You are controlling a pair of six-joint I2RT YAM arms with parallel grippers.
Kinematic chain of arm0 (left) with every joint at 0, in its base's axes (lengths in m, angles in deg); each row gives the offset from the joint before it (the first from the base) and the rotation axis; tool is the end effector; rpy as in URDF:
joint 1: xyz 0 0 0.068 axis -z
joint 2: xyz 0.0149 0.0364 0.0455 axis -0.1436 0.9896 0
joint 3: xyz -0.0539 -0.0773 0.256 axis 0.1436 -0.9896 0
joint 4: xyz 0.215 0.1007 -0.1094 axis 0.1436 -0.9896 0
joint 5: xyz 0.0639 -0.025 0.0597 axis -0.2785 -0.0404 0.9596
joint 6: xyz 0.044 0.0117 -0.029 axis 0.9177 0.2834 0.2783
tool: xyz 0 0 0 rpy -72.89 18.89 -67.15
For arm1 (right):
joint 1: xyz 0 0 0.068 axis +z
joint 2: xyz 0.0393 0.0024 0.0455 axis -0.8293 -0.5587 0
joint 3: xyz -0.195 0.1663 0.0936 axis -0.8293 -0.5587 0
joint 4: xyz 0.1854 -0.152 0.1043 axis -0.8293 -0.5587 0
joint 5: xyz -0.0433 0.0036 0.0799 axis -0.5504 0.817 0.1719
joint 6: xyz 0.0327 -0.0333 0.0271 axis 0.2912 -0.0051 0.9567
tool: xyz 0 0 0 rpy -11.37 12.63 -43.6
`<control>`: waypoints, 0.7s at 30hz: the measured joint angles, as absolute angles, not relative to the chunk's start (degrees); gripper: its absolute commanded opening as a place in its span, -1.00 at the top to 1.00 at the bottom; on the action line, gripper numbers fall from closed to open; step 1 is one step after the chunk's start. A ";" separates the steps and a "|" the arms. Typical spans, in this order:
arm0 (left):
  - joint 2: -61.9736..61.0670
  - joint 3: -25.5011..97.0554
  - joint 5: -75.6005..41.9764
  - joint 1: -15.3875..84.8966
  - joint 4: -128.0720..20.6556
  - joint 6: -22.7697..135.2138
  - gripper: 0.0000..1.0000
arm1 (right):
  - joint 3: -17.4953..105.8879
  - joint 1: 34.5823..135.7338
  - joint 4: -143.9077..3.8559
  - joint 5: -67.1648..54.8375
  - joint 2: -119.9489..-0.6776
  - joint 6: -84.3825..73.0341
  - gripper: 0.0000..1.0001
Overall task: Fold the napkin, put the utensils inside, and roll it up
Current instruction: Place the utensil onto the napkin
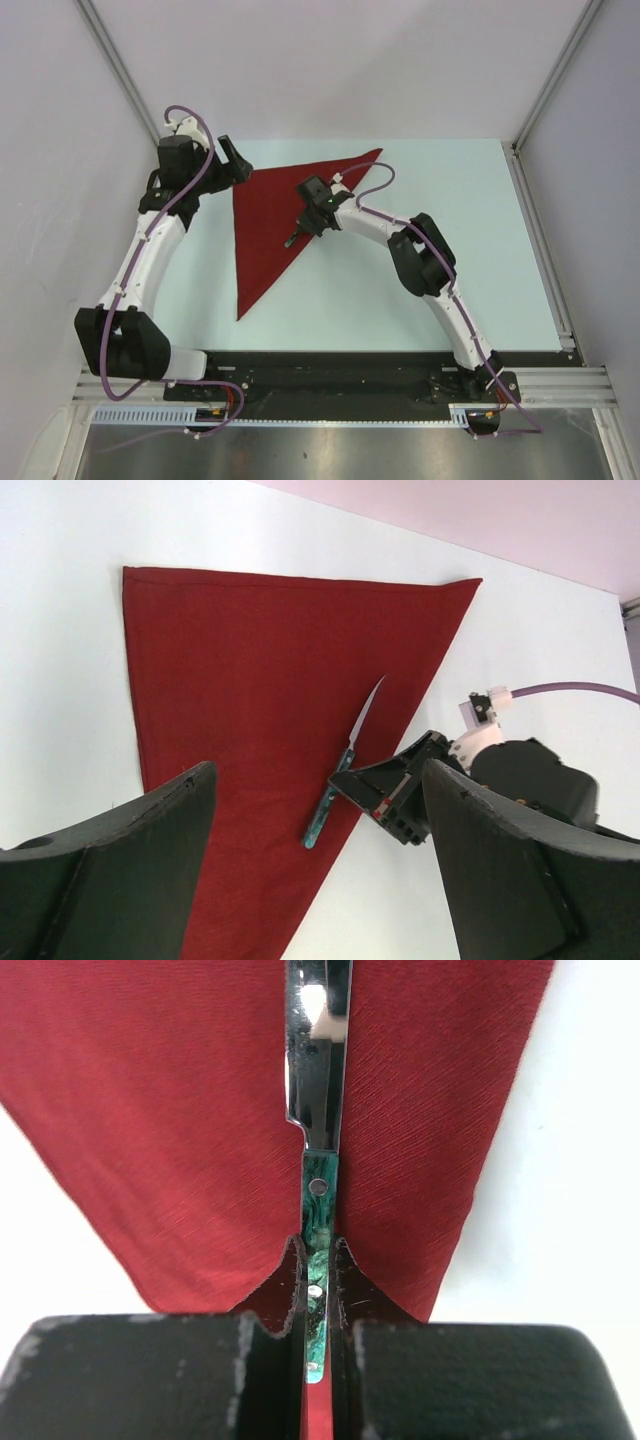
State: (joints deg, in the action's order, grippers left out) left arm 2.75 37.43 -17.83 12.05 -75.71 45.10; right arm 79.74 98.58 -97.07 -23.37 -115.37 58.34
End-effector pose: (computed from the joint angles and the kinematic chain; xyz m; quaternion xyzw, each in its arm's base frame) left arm 0.3151 -0.0267 0.3660 -0.0948 0.8349 -0.1896 0.5079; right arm 0.3900 0.3500 0.1607 0.2565 0.9088 0.2237 0.2415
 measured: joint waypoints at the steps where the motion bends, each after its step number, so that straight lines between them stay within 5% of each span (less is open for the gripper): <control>1: 2.79 37.43 -17.96 12.03 -75.63 44.95 -0.75 | 79.76 98.53 -97.07 -23.39 -115.72 58.49 1.00; 7: 3.06 37.43 -18.57 11.44 -75.56 44.27 -0.75 | 79.82 98.27 -96.52 -23.48 -116.37 59.61 0.96; 15: 3.67 37.43 -19.53 10.63 -75.17 43.84 -0.76 | 79.78 98.16 -93.77 -22.36 -116.55 59.85 0.04; 21: 4.28 37.43 -19.75 9.56 -75.17 43.79 -0.75 | 79.82 98.18 -91.67 -22.36 -115.98 56.07 -0.26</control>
